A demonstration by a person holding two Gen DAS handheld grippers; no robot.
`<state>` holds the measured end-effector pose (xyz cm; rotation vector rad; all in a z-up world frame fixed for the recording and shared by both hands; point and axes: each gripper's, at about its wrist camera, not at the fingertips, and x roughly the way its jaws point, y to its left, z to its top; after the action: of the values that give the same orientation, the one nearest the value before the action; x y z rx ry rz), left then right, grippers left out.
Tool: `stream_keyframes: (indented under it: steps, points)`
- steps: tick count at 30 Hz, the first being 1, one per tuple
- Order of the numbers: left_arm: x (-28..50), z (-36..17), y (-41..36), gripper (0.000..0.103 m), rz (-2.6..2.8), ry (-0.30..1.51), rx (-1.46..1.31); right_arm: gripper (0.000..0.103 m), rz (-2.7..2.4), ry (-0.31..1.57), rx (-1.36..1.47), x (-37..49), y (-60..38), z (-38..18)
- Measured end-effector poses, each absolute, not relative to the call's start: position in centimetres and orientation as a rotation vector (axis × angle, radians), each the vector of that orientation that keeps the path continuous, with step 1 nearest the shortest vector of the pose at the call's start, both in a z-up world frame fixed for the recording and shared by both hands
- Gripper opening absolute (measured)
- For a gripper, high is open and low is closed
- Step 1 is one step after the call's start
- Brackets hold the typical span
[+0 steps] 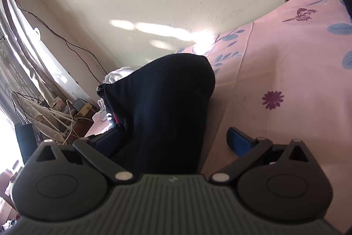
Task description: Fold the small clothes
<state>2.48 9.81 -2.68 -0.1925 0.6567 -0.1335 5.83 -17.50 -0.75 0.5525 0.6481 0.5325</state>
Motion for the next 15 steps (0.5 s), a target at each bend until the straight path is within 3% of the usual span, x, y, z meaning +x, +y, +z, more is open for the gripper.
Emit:
stream_keyframes:
  steps: [15]
  points:
    - [1.7,-2.2,8.8,0.103,-0.093,0.625,-0.122,0.103,0.538,0.652,0.550,5.9,-17.5,-0.8]
